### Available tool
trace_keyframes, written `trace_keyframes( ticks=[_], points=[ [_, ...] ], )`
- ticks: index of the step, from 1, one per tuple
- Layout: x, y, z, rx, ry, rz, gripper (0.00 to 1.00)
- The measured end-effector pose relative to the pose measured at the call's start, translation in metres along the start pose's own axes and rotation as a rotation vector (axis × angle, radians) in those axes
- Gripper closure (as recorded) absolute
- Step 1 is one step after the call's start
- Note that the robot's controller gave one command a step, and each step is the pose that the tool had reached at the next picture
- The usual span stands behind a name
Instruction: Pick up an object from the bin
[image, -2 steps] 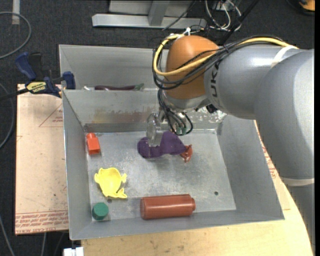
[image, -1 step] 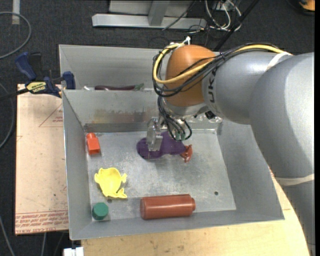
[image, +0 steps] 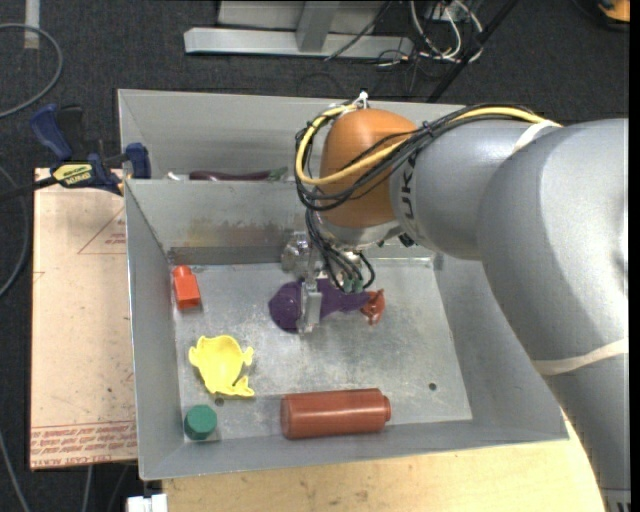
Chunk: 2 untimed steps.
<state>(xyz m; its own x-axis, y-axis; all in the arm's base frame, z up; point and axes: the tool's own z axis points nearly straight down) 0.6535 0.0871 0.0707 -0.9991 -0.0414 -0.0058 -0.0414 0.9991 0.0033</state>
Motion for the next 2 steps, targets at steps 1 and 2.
trace_keyframes(
  ticks=[1, 2],
  points=[
    [0.0, -0.0001, -0.0001, 0.0, 0.0, 0.001, 1.0],
    [0.0, -0.0001, -0.0001, 0.0, 0.0, 0.001, 1.0]
  ],
)
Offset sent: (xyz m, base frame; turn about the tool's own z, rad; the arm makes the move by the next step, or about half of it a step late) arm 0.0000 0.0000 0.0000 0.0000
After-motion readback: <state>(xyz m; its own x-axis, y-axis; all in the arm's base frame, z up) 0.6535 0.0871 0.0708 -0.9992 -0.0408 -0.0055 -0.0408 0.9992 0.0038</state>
